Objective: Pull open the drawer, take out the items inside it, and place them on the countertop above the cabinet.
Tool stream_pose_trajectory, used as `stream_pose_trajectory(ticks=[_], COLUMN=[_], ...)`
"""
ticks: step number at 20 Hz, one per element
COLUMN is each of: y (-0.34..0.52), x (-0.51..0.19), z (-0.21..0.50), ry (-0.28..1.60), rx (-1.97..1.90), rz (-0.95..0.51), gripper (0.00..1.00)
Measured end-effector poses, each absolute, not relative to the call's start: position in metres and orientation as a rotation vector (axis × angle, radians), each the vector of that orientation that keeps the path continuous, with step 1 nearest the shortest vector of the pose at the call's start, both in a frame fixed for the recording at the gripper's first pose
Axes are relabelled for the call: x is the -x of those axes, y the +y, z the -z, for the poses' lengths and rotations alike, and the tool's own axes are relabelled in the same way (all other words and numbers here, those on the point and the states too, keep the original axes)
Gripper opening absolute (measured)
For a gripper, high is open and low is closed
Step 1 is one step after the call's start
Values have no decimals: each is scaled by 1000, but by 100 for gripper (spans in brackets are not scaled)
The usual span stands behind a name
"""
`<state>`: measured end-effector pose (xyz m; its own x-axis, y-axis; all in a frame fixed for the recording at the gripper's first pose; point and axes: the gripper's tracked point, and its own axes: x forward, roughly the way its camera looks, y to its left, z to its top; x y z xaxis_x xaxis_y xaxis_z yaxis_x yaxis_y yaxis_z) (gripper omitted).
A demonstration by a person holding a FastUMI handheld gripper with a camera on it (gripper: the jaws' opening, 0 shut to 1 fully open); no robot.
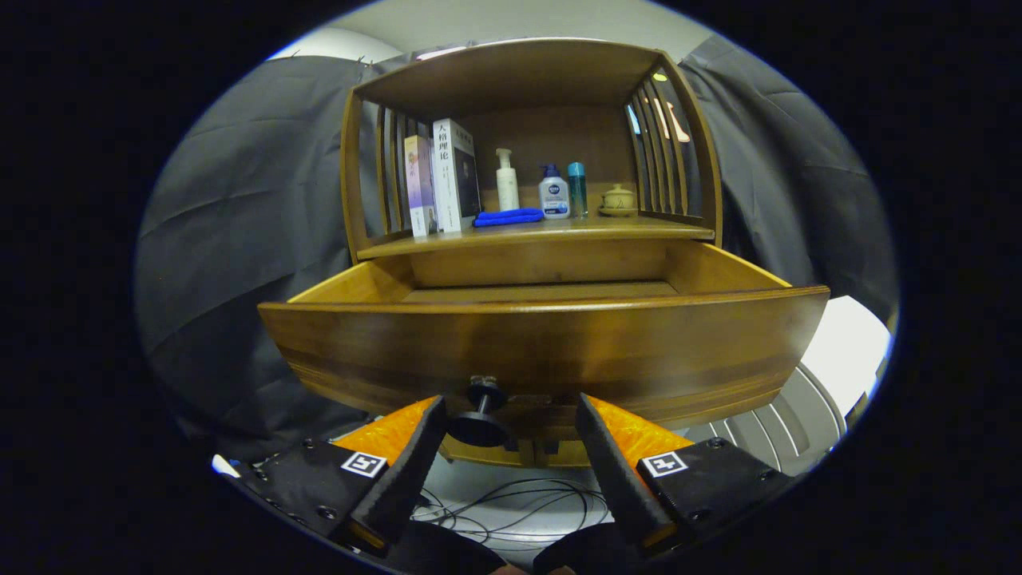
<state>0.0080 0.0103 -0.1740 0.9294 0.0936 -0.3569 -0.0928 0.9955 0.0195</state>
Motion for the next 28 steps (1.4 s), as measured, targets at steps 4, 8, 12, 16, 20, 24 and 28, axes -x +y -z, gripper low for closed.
stream_pose_trajectory(ticks=[4, 8, 12, 16, 20, 24, 28], y=[-2, -4, -17, -17, -16, -12, -1], x=[-10, -10, -18, -27, -46, -76, -112], z=[133, 107, 103, 92, 76, 72, 70], ry=[279, 236, 242, 246, 255, 346, 454], rx=[-7, -51, -22, -46, -53, -16, 47], rz=[-68, -63, -33, -22, -25, -33, -80], gripper=[98, 98, 98, 98, 98, 98, 98])
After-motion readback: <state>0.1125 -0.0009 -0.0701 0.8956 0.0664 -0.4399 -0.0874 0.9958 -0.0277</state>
